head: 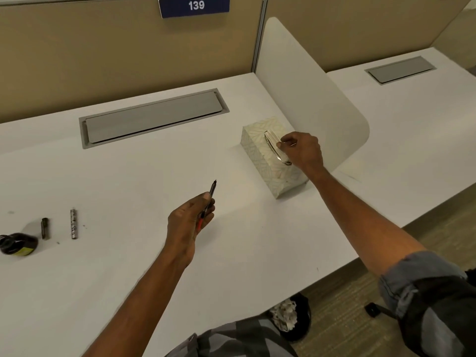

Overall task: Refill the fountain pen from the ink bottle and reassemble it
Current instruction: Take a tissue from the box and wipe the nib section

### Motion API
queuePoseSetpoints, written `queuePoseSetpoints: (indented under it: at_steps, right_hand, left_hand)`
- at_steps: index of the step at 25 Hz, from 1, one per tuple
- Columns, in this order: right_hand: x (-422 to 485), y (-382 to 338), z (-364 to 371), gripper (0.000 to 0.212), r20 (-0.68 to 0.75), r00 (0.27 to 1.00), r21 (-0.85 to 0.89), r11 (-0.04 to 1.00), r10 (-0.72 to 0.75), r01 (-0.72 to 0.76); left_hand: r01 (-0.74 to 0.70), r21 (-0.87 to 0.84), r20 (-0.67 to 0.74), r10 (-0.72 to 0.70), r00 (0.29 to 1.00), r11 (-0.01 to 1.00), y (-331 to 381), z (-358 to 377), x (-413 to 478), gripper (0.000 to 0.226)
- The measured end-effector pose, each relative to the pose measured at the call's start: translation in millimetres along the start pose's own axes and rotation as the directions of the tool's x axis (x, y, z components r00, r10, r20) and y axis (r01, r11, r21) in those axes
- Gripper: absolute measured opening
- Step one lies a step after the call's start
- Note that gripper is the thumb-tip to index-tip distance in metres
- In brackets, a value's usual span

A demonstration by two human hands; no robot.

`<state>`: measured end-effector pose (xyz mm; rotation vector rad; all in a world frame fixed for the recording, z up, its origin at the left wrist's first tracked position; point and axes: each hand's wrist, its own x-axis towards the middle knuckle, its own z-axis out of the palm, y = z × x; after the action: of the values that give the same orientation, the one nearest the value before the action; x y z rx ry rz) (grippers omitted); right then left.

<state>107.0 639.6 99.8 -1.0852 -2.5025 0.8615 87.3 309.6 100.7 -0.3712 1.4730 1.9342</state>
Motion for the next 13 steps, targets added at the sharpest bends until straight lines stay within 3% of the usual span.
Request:
queuePoseSetpoints:
  at_steps: [5, 13]
  right_hand:
    - [11.3, 2.6, -2.7, 0.021, 0.023, 0.999, 0.046, 0.999, 0.022, -0.023]
    - [19.7, -3.6, -23.6, 0.024, -0.162, 0.986, -0.034, 0.999, -0.024, 0.018]
  left_hand:
    - [0.007, -0.002, -0.029, -0.007, 1.000, 1.000, 0.1, -3.6, 9.2, 0.027]
    - [0.002, -0.015, -0.023, -0.002, 1.000, 1.000, -2.1, -1.8, 8.1, 0.029]
